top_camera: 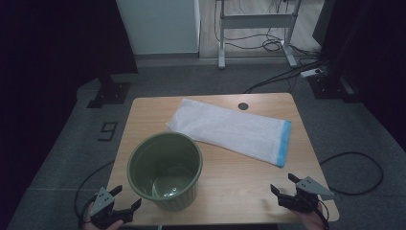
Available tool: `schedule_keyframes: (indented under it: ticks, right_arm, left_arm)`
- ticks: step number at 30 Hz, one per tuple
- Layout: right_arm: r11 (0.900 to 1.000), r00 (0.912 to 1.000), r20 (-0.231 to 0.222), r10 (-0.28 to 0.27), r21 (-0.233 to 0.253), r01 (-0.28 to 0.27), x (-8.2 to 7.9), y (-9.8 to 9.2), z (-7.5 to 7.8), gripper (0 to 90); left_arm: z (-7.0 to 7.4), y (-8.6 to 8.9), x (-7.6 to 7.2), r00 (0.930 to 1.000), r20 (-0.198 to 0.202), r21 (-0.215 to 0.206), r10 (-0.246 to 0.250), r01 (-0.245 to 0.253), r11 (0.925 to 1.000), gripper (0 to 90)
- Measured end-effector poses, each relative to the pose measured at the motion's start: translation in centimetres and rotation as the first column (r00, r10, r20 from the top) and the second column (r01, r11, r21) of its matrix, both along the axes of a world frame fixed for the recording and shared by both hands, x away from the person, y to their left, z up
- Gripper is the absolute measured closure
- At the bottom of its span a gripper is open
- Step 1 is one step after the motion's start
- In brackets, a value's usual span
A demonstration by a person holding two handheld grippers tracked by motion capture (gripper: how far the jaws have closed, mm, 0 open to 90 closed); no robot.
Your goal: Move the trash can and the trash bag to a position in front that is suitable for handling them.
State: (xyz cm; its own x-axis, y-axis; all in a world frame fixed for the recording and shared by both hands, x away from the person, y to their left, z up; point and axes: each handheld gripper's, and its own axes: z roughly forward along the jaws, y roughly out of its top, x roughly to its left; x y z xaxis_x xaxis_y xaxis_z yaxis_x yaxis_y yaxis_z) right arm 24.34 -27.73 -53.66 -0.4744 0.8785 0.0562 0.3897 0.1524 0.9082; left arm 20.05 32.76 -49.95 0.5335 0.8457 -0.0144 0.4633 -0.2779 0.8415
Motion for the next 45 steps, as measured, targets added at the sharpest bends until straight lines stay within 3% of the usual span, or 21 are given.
schedule_keyframes:
  ticks: [5,12,15,19,21,22,29,31,36,45]
  right_arm:
    - [1.0,1.0,-0.004,-0.006,0.014,0.006,0.3,-0.6,-0.1,15.8]
    - [1.0,1.0,0.001,-0.002,-0.002,0.002,0.1,-0.6,-0.1,16.0]
    - [1.0,1.0,-0.003,-0.009,0.004,0.009,0.2,-0.7,-0.2,16.1]
    - [1.0,0.9999,-0.014,-0.006,-0.006,0.006,0.3,-0.7,-0.4,16.1]
    - [1.0,0.9999,-0.015,-0.003,-0.009,0.002,0.2,-0.7,-0.4,16.1]
    - [1.0,0.9999,-0.015,-0.003,-0.009,0.002,0.2,-0.7,-0.4,16.1]
    - [1.0,0.9999,-0.013,-0.002,-0.009,0.002,0.0,-0.7,-0.4,16.5]
    - [1.0,1.0,-0.005,-0.008,-0.012,0.008,0.0,-0.7,-0.4,17.3]
    - [1.0,0.9999,0.0,-0.015,-0.008,0.015,-0.1,-0.8,-0.4,17.9]
    - [1.0,1.0,-0.001,-0.008,-0.018,0.008,-0.1,-0.8,-0.5,17.9]
  left_arm:
    - [0.2,0.5,-0.3,0.9999,0.007,-0.016,-0.015,0.015,0.9998,9.7]
    - [0.8,0.8,-0.8,0.9985,0.031,-0.04,-0.045,0.046,0.9981,9.6]
    - [1.2,0.9,-0.9,0.9952,0.051,-0.077,-0.084,0.088,0.9931,9.6]
    - [1.8,0.5,-0.9,0.9851,0.07,-0.102,-0.157,0.164,0.9812,9.6]
    - [2.2,-0.3,-0.9,0.975,0.077,-0.098,-0.208,0.215,0.9717,9.7]
    - [2.2,-0.3,-0.9,0.975,0.077,-0.098,-0.208,0.215,0.9717,9.7]
    - [2.6,-3.0,-0.2,0.953,0.09,-0.07,-0.289,0.296,0.9527,10.6]
    - [2.5,-3.6,0.2,0.9562,0.087,-0.047,-0.28,0.284,0.9576,9.2]
    - [2.3,-4.3,1.1,0.9566,0.077,-0.033,-0.281,0.284,0.9581,11.6]
    - [2.1,-5.7,2.8,0.9482,0.058,-0.034,-0.312,0.315,0.9486,11.6]
